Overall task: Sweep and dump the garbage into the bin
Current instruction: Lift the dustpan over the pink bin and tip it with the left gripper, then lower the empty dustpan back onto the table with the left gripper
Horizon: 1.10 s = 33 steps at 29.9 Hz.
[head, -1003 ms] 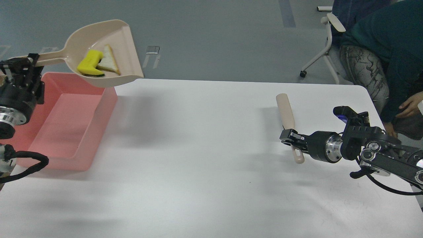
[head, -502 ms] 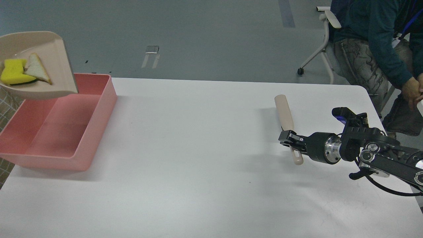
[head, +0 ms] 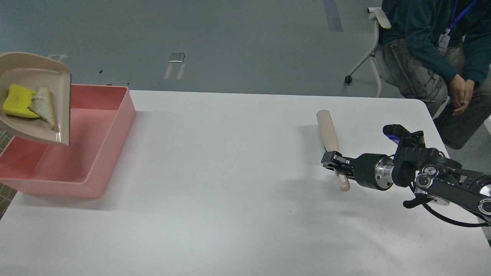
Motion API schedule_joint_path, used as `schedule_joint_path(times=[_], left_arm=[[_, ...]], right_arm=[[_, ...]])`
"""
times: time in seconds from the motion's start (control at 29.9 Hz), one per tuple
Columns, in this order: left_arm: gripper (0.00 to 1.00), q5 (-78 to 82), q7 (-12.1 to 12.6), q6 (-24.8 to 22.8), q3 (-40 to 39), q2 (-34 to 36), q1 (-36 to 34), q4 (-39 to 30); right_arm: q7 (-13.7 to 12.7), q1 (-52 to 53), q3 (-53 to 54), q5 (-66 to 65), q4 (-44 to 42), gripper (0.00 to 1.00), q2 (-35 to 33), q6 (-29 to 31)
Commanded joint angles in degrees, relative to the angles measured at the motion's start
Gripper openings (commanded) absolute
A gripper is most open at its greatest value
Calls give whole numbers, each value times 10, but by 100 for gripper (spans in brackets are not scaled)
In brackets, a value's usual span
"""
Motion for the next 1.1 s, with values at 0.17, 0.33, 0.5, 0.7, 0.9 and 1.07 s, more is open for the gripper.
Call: schedule_joint_path(times=[0.17,0.33,0.5,0.7,0.9,1.07], left_arm=[[0,59,0,45,2,47,-9,-1],[0,9,0,39,-29,63,-53,-2],[0,-52,0,-15,-30,58,-161,-24],[0,-102,88,-109,-25,-48,-287,-68],[0,-102,154,-119,-16,-186,-299,-108],[0,-97,178,-98,42,-294,-300,-116]], right_arm=[[0,0,0,-1,0,0,4,0],[0,2,-1,-1,0,0,3,0],[1,0,0,-1,2,0,-3,0],[1,-5,-1,-2,13,0,-24,0],[2,-6,0,-2,23,0,-40,0],[2,-12,0,-2,23,0,-42,0]])
